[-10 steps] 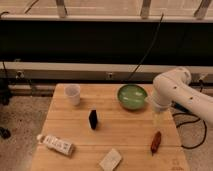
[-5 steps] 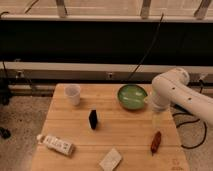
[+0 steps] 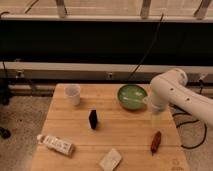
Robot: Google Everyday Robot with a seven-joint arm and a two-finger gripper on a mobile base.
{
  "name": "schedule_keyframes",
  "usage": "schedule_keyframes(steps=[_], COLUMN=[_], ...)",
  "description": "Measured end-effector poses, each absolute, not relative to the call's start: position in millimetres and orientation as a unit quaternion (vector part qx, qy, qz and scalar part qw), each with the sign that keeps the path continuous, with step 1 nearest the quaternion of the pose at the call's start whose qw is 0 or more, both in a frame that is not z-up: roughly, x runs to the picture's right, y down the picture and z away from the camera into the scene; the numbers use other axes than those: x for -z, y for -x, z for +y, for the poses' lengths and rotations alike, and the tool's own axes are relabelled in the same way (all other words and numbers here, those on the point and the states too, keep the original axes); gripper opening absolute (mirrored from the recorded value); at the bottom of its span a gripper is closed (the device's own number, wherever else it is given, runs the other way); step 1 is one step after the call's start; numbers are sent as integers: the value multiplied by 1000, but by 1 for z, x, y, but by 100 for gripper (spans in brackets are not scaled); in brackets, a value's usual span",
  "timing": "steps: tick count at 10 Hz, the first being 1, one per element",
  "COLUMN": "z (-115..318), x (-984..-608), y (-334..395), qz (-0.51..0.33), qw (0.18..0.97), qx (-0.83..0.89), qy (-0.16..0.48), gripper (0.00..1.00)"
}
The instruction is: Knock the eraser over
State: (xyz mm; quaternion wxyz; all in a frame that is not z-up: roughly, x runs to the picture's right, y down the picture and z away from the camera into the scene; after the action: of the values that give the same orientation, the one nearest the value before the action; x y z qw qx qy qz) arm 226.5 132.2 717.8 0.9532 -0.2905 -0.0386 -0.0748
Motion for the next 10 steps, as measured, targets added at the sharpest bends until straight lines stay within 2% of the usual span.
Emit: schedule_keyframes(steps=[10], z=[137], x=[-721], y=[-214], qz=[-47], qw=[951], qx=[95], qy=[291], gripper=[80])
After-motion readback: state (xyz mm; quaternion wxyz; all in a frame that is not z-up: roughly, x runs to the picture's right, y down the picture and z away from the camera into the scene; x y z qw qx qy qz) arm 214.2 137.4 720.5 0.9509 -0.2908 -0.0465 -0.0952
